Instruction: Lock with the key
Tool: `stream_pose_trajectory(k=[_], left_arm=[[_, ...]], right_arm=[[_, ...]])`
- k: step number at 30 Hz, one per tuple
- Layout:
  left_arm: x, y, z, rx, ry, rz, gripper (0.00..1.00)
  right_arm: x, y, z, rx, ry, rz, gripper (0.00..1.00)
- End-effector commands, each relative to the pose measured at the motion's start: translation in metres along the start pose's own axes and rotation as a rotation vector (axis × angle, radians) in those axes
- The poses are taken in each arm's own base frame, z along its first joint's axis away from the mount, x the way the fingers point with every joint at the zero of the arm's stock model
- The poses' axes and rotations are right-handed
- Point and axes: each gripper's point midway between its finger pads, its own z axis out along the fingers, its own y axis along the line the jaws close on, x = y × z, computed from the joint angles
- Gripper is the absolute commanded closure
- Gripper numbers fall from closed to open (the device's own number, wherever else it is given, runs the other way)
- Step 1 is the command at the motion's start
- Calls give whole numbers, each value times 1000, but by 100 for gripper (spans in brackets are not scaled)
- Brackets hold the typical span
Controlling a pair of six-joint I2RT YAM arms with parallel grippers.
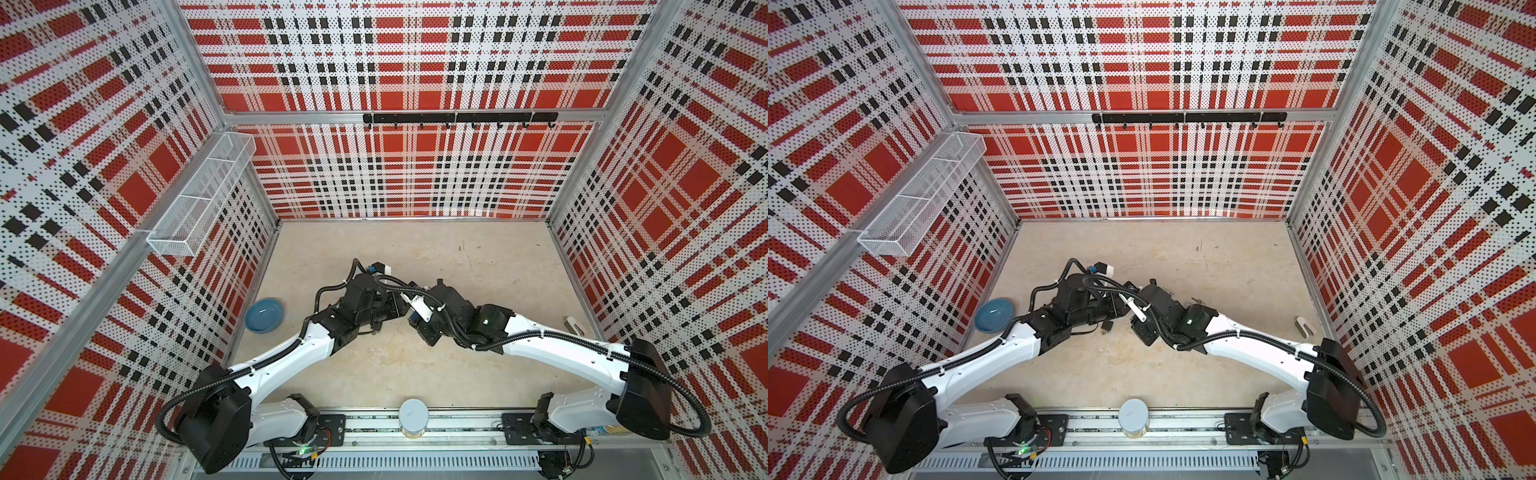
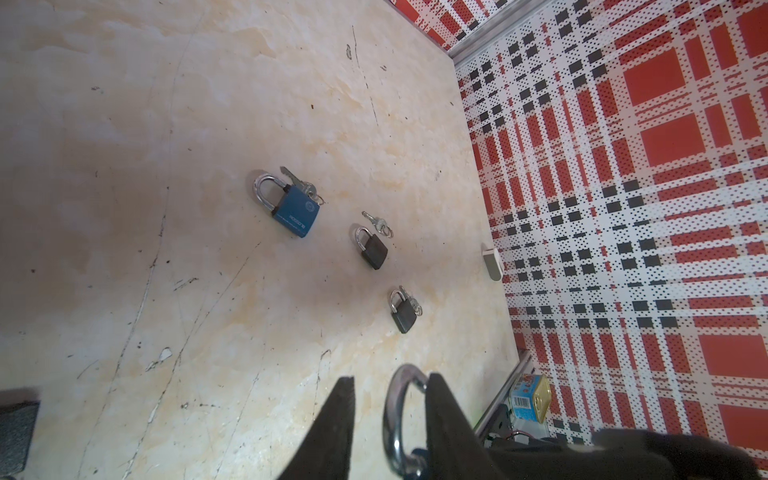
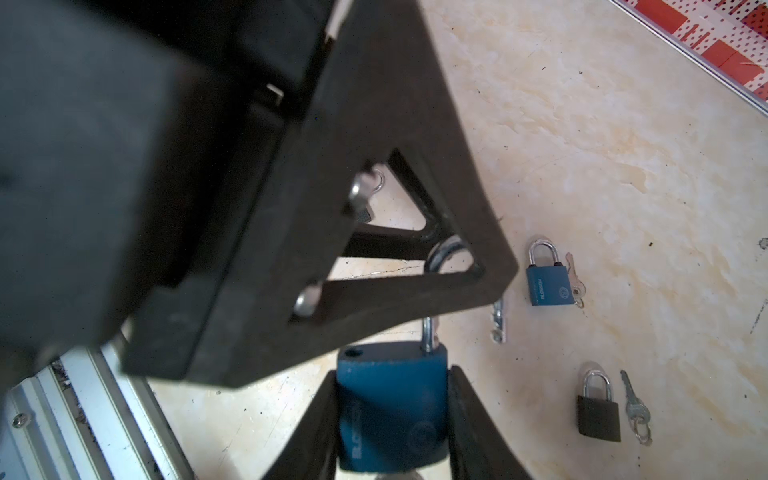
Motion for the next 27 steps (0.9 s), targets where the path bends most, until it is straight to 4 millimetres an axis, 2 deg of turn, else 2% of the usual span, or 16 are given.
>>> stream_pose_trajectory(k=[1, 9, 15, 20, 23, 25, 27], left_arm=[[0, -6, 4, 26, -2, 2, 70], [0, -5, 7, 31, 1, -1, 80], [0, -5, 9, 31, 4, -3, 100], [-1, -5, 9, 34, -8, -10, 100], [-7, -8, 7, 45, -39, -28, 100], [-16, -15, 4, 66, -75, -39, 100], [-26, -22, 0, 88, -118, -47, 100]], right_arm=[[-36, 2, -17, -17, -120, -3, 87], [-38, 3, -19, -21, -126, -4, 88], [-40, 3, -21, -23, -133, -4, 88], [-42, 2, -24, -20, -153, 9, 87], [-42, 1, -24, -19, -163, 25, 72], [-42, -3, -27, -13, -173, 55, 54], [-45, -7, -31, -21, -194, 90, 48]])
